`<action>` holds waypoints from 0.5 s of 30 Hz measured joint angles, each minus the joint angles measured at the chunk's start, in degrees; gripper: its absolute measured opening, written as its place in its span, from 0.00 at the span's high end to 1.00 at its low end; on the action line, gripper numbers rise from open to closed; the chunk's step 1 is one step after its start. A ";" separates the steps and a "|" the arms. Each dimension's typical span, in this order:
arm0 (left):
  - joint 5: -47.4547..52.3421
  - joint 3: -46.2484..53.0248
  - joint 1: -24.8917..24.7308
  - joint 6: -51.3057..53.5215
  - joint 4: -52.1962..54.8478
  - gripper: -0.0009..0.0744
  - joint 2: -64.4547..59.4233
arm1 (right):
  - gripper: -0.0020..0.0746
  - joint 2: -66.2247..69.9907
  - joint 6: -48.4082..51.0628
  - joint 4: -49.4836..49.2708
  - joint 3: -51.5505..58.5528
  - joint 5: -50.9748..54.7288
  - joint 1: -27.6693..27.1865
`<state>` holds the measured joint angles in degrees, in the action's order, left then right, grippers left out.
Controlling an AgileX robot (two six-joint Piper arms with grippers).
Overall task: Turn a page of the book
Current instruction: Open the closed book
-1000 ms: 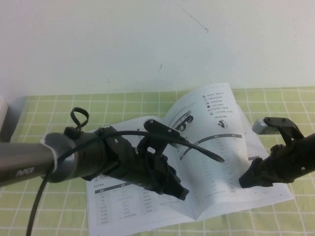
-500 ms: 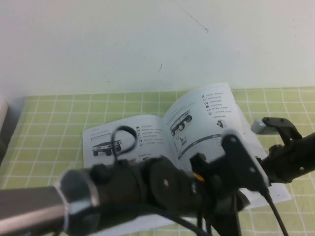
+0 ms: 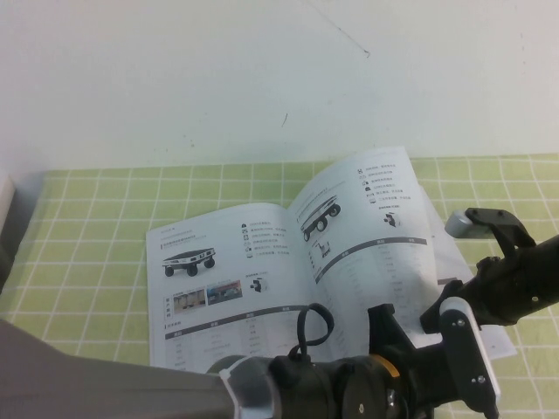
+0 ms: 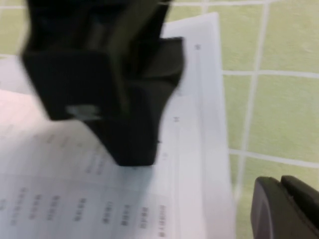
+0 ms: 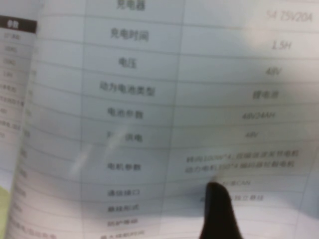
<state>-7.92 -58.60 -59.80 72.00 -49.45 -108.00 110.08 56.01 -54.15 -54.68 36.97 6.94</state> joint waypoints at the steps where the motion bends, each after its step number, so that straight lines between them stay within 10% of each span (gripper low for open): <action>1: -1.17 0.00 0.00 0.15 0.11 0.99 -0.13 | 0.42 0.00 0.00 0.00 0.00 0.00 0.00; 15: -0.11 -6.88 0.00 0.34 1.32 0.99 -4.76 | 0.43 0.00 0.40 -0.42 0.00 0.00 0.00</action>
<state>-8.03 -65.48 -59.80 72.34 -48.13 -112.77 110.08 56.41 -54.57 -54.68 36.97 6.94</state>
